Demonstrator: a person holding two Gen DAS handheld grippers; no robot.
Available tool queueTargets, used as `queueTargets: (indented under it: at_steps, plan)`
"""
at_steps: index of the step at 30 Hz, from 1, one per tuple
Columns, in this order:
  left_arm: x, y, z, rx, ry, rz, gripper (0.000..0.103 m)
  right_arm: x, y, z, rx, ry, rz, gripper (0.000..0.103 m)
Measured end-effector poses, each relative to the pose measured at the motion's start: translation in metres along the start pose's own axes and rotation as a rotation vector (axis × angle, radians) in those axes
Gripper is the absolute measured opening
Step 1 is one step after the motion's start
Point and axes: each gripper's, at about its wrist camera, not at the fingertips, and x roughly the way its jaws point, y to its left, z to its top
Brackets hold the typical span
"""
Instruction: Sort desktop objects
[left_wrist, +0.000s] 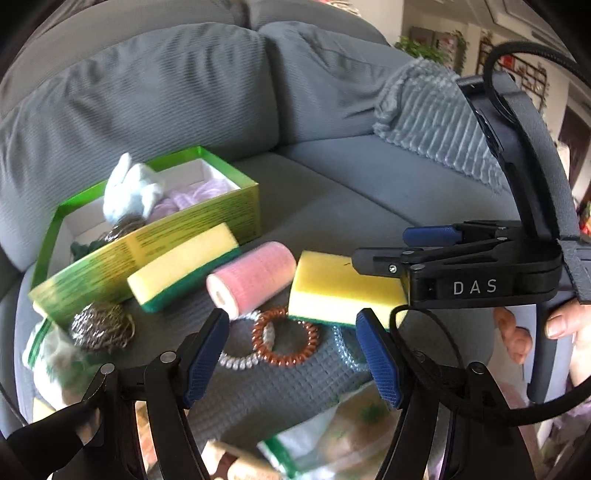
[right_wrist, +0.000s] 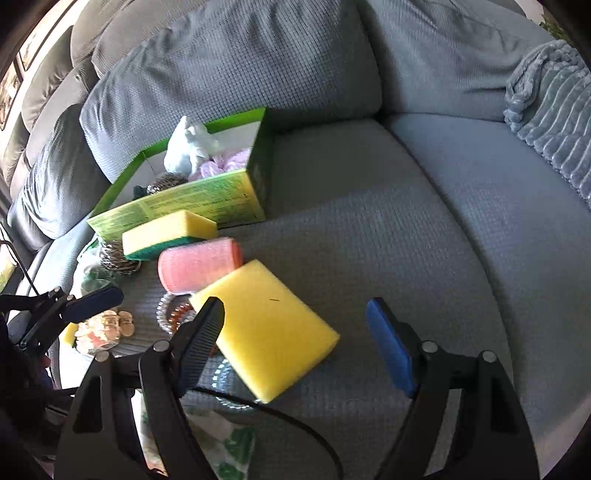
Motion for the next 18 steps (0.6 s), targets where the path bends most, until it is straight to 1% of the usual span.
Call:
queueTargets:
  at_steps: [3, 12, 18]
  plan:
    - [0.007, -0.003, 0.004, 0.020, 0.006, 0.005, 0.072, 0.007, -0.006, 0.000, 0.020, 0.016, 0.001, 0.080]
    - [0.021, -0.004, 0.011, 0.031, 0.022, 0.006, 0.072, 0.012, -0.014, 0.000, 0.038, 0.028, 0.040, 0.080]
    - [0.030, -0.006, 0.012, 0.037, 0.040, -0.004, 0.072, 0.021, -0.016, -0.001, 0.062, 0.060, 0.061, 0.080]
